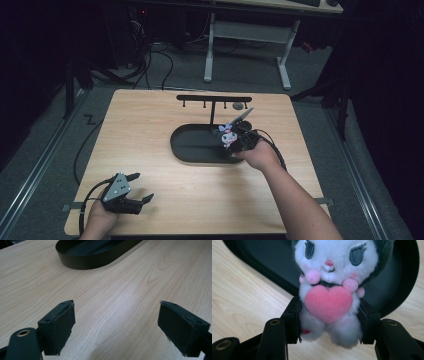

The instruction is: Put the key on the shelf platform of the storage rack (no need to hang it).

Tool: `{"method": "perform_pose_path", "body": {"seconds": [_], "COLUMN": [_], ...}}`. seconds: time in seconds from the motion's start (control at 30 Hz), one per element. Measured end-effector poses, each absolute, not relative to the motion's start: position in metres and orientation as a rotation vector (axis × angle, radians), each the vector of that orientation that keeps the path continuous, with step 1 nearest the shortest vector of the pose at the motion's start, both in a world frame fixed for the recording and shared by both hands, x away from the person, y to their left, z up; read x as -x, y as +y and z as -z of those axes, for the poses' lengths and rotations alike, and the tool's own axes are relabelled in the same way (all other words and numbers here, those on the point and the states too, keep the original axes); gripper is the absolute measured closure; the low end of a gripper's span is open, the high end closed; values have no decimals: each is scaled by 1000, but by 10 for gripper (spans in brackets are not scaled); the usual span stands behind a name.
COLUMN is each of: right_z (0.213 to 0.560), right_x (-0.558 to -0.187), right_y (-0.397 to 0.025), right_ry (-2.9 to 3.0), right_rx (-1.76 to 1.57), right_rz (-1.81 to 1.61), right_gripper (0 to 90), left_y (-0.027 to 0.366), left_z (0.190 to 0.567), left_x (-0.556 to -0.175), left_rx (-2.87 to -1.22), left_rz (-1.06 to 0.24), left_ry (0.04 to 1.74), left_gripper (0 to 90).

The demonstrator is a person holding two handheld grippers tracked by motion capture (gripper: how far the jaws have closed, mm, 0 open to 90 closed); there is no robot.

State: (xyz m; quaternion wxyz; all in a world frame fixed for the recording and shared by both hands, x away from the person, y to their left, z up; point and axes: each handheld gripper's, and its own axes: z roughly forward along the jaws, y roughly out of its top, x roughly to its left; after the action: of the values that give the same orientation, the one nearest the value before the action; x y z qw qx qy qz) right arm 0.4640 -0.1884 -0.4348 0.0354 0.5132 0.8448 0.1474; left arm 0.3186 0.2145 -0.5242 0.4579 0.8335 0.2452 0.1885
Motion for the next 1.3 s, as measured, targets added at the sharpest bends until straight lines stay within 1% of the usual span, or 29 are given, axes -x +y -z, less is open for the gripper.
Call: {"method": "perform_pose_path", "body": {"seconds": [0.37, 0.67, 0.87, 1.03, 1.3], "right_z": [445, 454, 462, 471, 471], "right_x": [-488, -496, -495, -488, -487], "right_y": [-176, -173, -174, -178, -181], "right_ry": [2586, 2576, 2595, 2633, 2621], "right_rx": [-1582, -1585, -1580, -1592, -1616], "right_rz": [-441, -432, -399, -366, -375], "right_gripper": [478, 476, 474, 470, 464], "left_y": [216, 217, 217, 217, 214], "left_z": [526, 525, 525, 525, 525], "left_x": [-320, -321, -321, -320, -321], "left_rx": [-2054, -2050, -2049, -2050, -2054], "left_rz": [-456, -452, -452, -450, -449], "left_ry": [615, 618, 618, 615, 605], "left_gripper": [151, 151, 151, 151, 152]}}
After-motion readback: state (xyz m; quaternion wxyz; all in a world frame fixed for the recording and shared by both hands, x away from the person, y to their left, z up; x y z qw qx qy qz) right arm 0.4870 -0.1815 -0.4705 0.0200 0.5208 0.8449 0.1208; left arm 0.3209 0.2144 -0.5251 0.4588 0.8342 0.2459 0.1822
